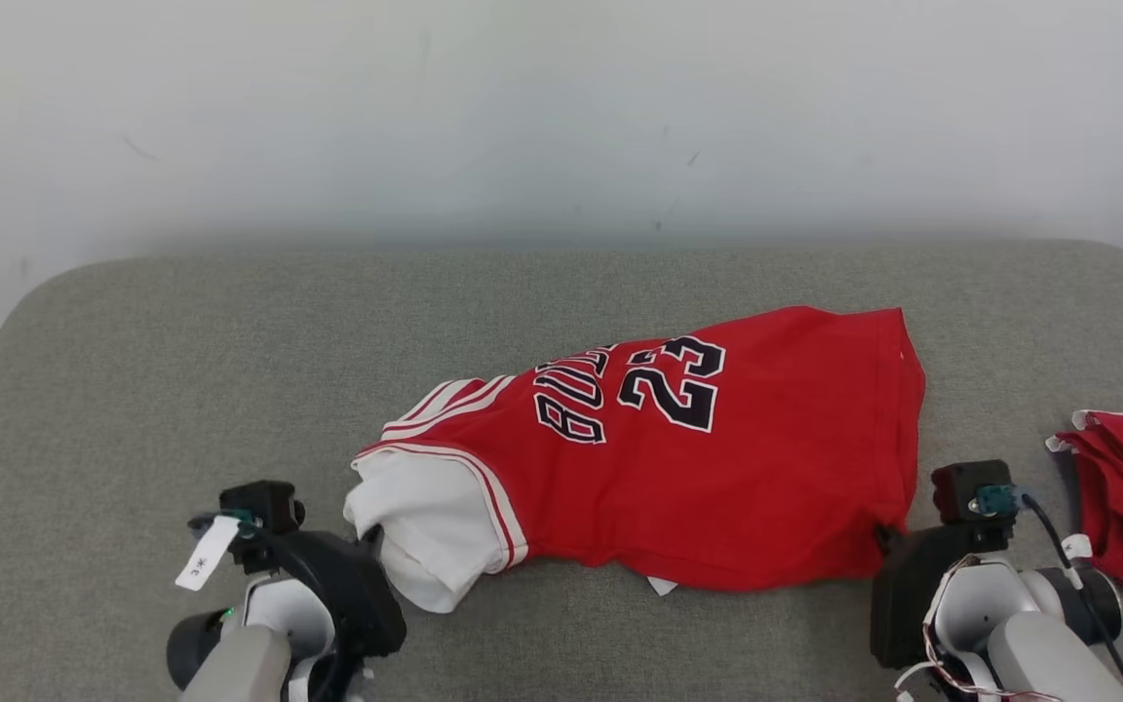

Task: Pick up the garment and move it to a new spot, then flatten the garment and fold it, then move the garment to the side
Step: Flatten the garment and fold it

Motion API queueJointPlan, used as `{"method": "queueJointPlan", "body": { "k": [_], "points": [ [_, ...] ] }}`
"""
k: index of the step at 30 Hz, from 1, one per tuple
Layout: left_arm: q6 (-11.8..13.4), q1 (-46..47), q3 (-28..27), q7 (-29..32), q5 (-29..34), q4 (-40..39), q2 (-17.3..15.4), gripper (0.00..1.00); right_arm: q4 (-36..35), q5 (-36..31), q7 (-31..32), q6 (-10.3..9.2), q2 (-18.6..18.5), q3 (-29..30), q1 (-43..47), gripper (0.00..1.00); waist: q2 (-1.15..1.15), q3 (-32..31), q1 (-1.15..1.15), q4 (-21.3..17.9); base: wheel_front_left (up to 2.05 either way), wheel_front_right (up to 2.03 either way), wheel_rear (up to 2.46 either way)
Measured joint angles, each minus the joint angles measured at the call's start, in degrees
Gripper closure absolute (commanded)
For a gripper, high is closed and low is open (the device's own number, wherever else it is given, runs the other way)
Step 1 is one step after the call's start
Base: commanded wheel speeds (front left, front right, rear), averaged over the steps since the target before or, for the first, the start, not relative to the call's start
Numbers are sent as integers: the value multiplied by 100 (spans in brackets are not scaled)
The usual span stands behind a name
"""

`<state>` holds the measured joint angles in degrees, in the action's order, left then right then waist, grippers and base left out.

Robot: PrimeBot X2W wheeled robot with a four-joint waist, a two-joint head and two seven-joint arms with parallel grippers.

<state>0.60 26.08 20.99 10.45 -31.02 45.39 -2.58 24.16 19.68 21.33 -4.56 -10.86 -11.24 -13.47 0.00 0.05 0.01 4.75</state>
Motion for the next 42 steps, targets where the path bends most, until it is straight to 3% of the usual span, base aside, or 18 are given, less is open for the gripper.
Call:
{"method": "queueJointPlan", "body": {
  "k": [8,15,22,32,36,42],
  "points": [
    [97,310,-244,-699,-22,-606,2,100,-794,411,-497,-4,-8,564,-57,100,0,-94,0,-6,0,0,0],
    [142,352,-390,-1371,-11,-1423,8,100,-1889,825,-912,74,49,903,-93,100,0,-210,0,-16,0,0,0],
    [37,97,-546,-1836,-209,-2808,14,100,-3189,1104,-1212,162,19,1280,180,100,0,-361,-1,-27,0,0,0],
    [-21,-318,-505,-1811,-452,-5181,10,100,-4914,1355,-1328,102,-13,1771,340,100,0,-462,-1,-120,0,0,0],
    [42,-326,-441,-1501,-583,-5211,13,100,-4537,1458,-1067,96,-21,1645,171,100,-1,-374,-1,-168,0,0,0],
    [260,413,-431,-1049,-489,-3735,16,100,-2488,1515,-530,60,127,904,-921,100,0,-56,0,-239,0,0,0]
  ]
}}
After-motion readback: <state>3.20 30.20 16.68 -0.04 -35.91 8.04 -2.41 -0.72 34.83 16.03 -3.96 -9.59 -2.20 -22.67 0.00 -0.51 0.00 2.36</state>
